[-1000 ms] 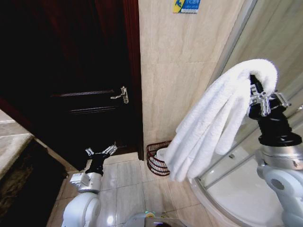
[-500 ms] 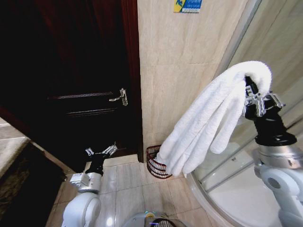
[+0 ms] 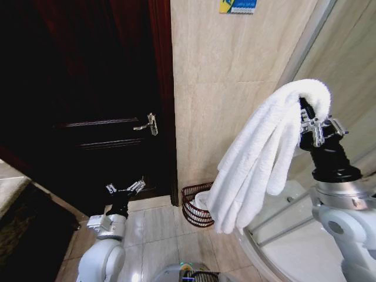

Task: Discard the used towel into the hamper.

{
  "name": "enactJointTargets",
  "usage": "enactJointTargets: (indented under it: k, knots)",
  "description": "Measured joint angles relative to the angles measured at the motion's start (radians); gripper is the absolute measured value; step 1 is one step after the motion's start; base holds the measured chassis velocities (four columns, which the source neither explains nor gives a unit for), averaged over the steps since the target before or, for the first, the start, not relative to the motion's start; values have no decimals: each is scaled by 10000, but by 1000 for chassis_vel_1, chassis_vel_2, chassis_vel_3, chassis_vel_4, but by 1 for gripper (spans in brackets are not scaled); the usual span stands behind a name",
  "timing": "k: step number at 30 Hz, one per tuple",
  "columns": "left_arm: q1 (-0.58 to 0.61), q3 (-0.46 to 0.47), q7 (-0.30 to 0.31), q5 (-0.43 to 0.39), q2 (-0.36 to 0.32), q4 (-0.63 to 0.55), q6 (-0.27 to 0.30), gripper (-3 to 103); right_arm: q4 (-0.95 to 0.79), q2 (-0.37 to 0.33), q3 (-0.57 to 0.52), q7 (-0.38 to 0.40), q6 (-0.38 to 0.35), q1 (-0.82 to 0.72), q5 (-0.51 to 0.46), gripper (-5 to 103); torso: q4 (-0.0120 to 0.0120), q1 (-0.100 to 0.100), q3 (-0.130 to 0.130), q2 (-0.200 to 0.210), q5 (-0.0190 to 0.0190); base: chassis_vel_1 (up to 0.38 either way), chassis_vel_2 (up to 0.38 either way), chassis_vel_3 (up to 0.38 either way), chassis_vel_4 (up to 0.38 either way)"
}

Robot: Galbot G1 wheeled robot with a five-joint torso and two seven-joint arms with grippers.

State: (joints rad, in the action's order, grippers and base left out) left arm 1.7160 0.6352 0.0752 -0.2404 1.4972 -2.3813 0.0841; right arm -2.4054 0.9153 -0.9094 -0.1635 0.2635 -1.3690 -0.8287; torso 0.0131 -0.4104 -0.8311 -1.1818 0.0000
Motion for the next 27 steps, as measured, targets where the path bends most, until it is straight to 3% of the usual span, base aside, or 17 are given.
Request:
enactJointTargets:
  k: [13, 27]
  knots:
    - [0, 0, 0, 0, 0, 0, 0, 100, 968, 214, 886, -424, 577, 305, 428, 10, 0, 1, 0, 0, 0, 0, 0, 0, 0]
    - [0, 0, 0, 0, 1, 0, 0, 100, 2429, 448, 1387, -982, 935, 698, 239, 10, -1, 0, 0, 0, 1, 0, 0, 0, 0]
